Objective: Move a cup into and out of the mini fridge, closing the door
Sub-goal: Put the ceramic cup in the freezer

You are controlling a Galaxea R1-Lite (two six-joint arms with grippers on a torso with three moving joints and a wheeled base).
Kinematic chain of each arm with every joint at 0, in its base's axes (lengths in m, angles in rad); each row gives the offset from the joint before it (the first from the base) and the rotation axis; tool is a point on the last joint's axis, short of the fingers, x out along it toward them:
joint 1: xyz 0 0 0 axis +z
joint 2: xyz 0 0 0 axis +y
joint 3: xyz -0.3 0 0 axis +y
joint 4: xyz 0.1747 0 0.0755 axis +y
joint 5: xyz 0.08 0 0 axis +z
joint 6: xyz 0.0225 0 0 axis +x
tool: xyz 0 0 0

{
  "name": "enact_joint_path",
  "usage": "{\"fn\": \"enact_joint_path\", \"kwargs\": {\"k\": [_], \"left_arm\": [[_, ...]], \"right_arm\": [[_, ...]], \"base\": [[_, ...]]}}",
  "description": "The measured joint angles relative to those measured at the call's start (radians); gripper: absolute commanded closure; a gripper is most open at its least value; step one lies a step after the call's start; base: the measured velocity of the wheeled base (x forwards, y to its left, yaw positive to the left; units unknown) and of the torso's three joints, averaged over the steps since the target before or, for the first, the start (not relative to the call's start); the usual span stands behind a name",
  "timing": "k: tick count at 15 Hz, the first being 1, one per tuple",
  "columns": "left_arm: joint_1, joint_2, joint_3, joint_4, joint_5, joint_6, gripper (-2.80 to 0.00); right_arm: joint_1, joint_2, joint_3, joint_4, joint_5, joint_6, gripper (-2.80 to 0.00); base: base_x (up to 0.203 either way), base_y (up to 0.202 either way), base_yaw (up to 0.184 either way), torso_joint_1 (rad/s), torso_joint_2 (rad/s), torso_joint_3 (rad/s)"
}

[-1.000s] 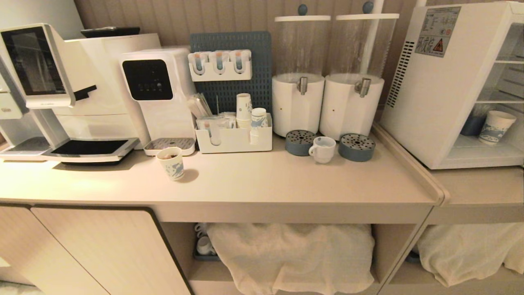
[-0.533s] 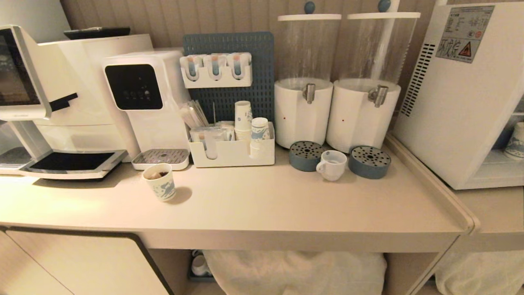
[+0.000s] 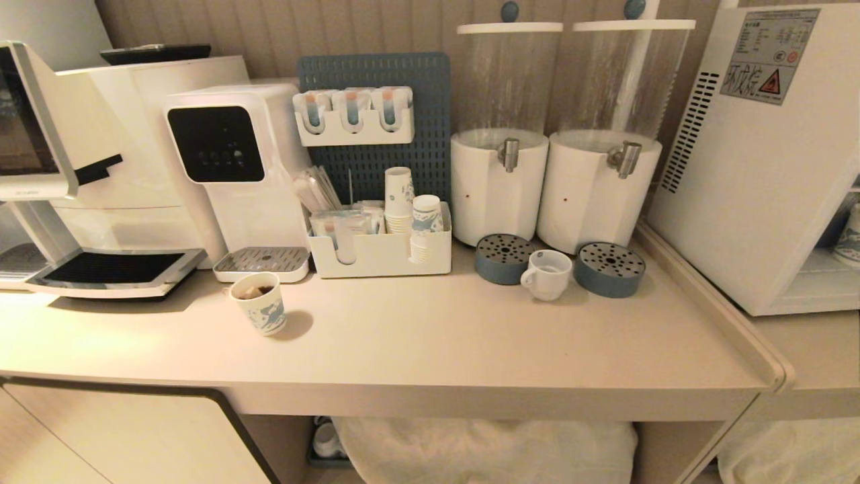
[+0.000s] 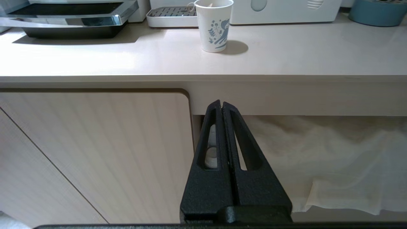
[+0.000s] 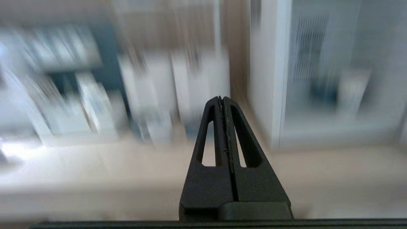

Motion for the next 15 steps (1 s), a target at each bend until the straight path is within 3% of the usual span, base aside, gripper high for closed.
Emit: {"fn": "enact_joint_path", "kwargs": {"k": [5,8,10,12,15], "left_arm": [[0.0,0.0,0.0,0.0,0.0,0.0,0.0],[0.0,0.0,0.0,0.0,0.0,0.0,0.0],[0.0,0.0,0.0,0.0,0.0,0.001,0.0],[0.0,0.0,0.0,0.0,0.0,0.002,0.0],[0.0,0.0,0.0,0.0,0.0,0.0,0.0]], "right_arm": [[0.015,0.276,-0.678,0.29,0.038,-0.042,0.0],[0.115,0.532,-0.974,0.523,0.053,-0.039,0.0],[0.223,0.696,-1.083,0.657,0.059,0.016,0.0],[0.276,0.842,-1.129,0.713,0.099,0.094,0.0],[0.245,1.025,-1.127,0.718,0.276,0.171,0.0]], "base": [[0.0,0.0,0.0,0.0,0.0,0.0],[0.0,0.0,0.0,0.0,0.0,0.0],[0.0,0.0,0.0,0.0,0.0,0.0],[0.0,0.0,0.0,0.0,0.0,0.0],[0.0,0.0,0.0,0.0,0.0,0.0]]}}
